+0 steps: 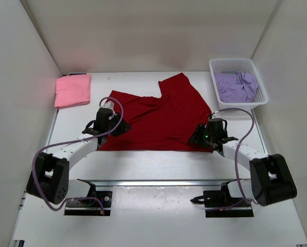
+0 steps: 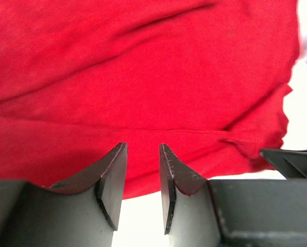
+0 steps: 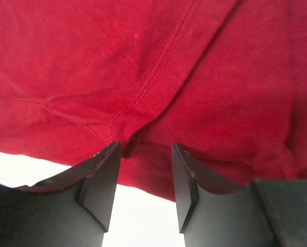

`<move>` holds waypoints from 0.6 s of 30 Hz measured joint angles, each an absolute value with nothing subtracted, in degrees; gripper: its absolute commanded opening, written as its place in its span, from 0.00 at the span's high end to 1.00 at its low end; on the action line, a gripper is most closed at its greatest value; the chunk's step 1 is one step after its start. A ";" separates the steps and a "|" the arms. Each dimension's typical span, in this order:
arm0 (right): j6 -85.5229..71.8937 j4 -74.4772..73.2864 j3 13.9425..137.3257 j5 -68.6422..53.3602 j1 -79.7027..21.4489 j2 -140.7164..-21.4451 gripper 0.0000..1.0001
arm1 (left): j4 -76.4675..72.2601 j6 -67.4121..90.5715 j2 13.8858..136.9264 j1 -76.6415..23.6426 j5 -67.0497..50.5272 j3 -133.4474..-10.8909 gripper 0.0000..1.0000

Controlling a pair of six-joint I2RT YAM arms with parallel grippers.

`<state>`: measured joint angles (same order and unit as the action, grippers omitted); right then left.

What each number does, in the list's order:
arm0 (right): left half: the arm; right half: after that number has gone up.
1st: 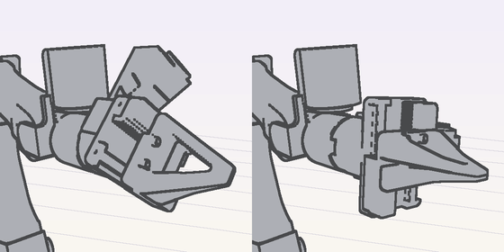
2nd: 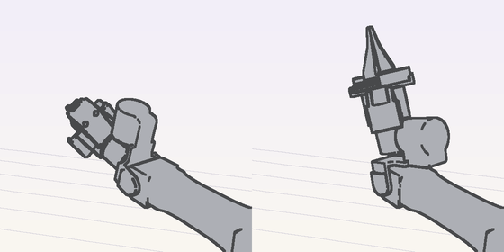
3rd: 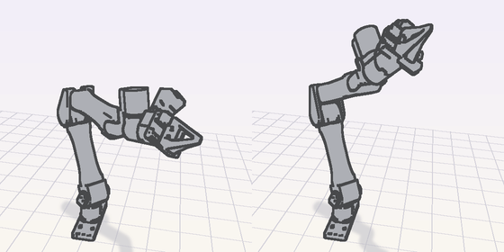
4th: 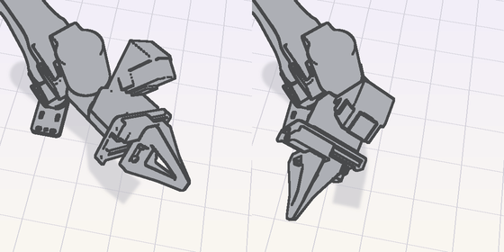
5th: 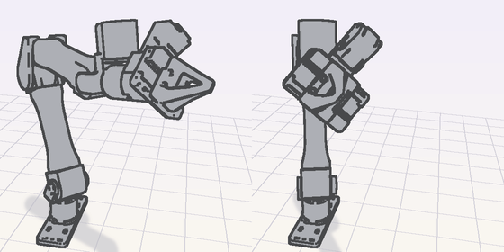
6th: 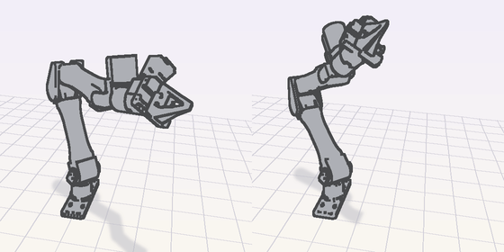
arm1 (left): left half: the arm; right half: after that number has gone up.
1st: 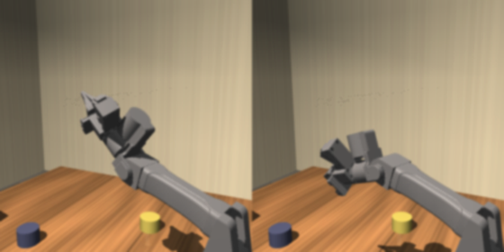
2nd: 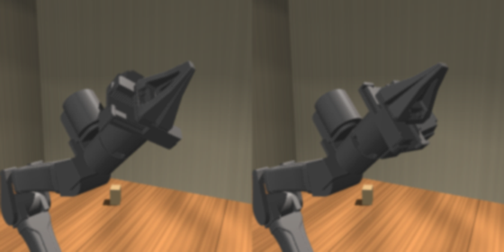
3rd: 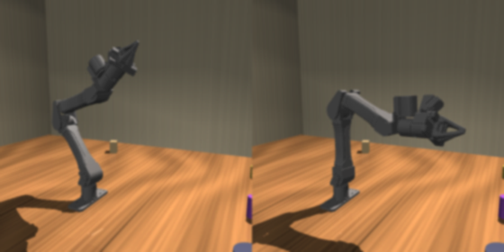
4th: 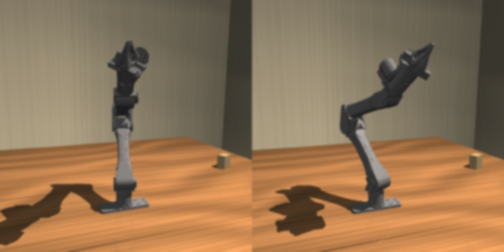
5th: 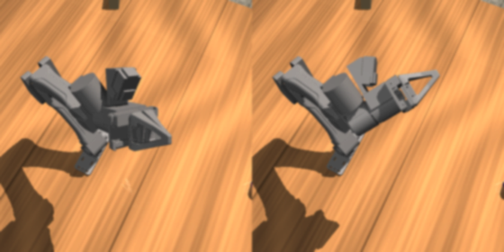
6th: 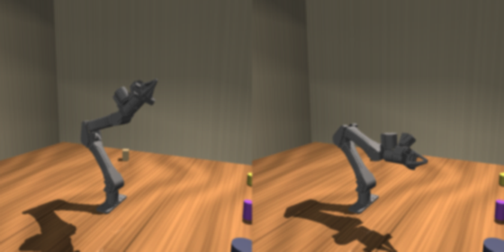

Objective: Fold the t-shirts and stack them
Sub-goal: Flatten out the tshirt

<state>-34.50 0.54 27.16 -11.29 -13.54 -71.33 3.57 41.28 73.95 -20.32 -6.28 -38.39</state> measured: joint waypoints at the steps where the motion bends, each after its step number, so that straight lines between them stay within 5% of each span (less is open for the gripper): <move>1: -34.50 0.49 27.53 -11.55 -13.78 -72.93 0.57 | 3.36 41.36 75.13 -19.66 -6.66 -38.13 0.59; 14: -34.74 3.86 30.74 -13.08 -15.64 -79.77 0.60 | 1.67 42.48 78.35 -20.62 -8.78 -34.37 0.59; 18: -34.52 4.19 30.89 -14.09 -14.74 -80.14 0.85 | 0.89 42.68 78.35 -20.40 -8.84 -32.71 0.61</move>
<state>-34.52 4.19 30.89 -14.09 -14.74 -80.14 0.89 42.68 78.35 -20.40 -8.84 -32.71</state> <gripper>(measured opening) 0.262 0.398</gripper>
